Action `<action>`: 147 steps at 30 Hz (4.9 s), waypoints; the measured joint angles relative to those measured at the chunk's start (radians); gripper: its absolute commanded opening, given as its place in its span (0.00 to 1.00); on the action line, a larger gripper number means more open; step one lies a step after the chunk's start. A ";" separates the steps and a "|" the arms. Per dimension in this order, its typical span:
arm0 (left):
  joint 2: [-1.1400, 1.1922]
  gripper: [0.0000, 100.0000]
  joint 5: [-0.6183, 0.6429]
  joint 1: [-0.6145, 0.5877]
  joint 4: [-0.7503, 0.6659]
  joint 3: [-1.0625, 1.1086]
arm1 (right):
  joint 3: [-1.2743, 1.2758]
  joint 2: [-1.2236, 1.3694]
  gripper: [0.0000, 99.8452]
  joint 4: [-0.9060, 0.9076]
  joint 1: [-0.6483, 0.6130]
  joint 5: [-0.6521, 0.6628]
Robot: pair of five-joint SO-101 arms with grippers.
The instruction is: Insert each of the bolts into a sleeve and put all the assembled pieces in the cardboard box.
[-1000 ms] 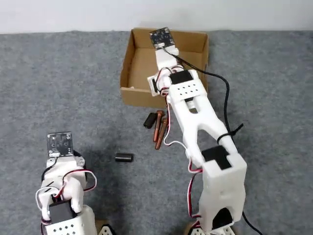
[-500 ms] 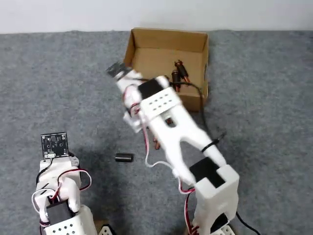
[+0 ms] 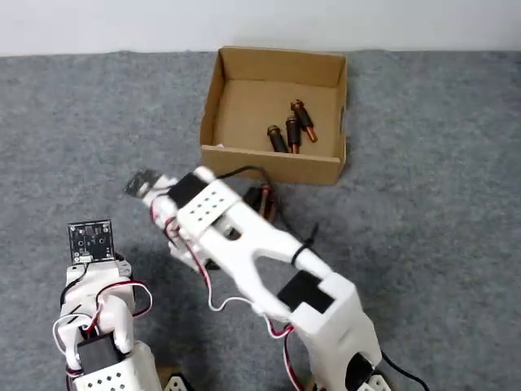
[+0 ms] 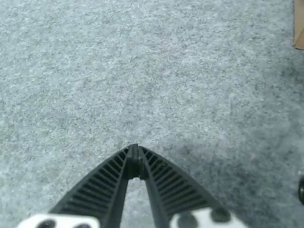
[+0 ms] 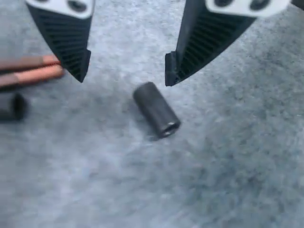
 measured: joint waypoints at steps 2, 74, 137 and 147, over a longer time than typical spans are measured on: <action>0.000 0.00 0.000 0.000 0.000 0.000 | 0.000 0.028 0.24 -0.006 -0.009 0.000; 0.000 0.01 -0.011 0.141 0.031 0.000 | 1.046 -1.521 0.01 -0.018 0.631 -0.453; 2.182 0.08 0.485 0.868 0.040 -1.671 | 1.416 -2.269 0.01 -0.002 1.034 -0.446; 2.432 0.08 0.485 0.891 0.313 -2.008 | 1.416 -2.269 0.01 -0.002 1.034 -0.446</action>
